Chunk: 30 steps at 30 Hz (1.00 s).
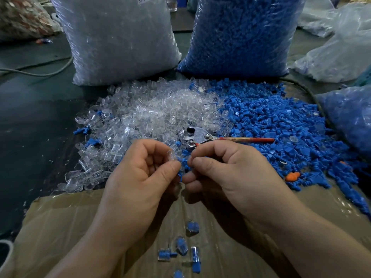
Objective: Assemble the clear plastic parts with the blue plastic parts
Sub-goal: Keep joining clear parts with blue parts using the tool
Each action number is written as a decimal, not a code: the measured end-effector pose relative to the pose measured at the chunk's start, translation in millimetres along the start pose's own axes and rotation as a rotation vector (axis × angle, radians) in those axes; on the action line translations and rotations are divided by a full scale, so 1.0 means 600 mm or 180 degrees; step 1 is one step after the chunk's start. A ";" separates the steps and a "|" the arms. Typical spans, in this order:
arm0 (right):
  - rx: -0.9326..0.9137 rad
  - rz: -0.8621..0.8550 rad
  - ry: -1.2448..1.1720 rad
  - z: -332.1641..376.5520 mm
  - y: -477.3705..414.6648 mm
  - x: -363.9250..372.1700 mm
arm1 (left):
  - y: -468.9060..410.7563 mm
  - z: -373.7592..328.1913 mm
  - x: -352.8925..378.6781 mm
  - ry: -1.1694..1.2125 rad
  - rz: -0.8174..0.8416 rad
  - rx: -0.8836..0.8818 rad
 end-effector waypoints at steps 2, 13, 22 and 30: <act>0.0033 0.0112 -0.0141 -0.002 0.001 0.007 | 0.000 0.001 -0.001 -0.0022 -0.0016 -0.0017; 0.0059 0.0029 -0.0779 0.007 -0.005 -0.001 | 0.003 -0.006 -0.027 0.0194 -0.0391 -0.0304; -0.0012 0.0229 -0.0921 0.013 -0.001 -0.007 | -0.004 -0.013 -0.024 0.1153 -0.0150 -0.0525; -0.0149 0.0098 -0.0530 0.015 0.004 -0.016 | 0.009 -0.009 -0.013 -0.0014 0.0610 -0.0771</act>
Point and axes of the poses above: each hand's wrist, its own y-axis away from the middle knuckle, its own x-axis out of the palm, z = x × y, the point moved 9 cm from there along -y, towards the middle knuckle, and after that the axes turned 2 degrees about y, right-handed, at the moved point
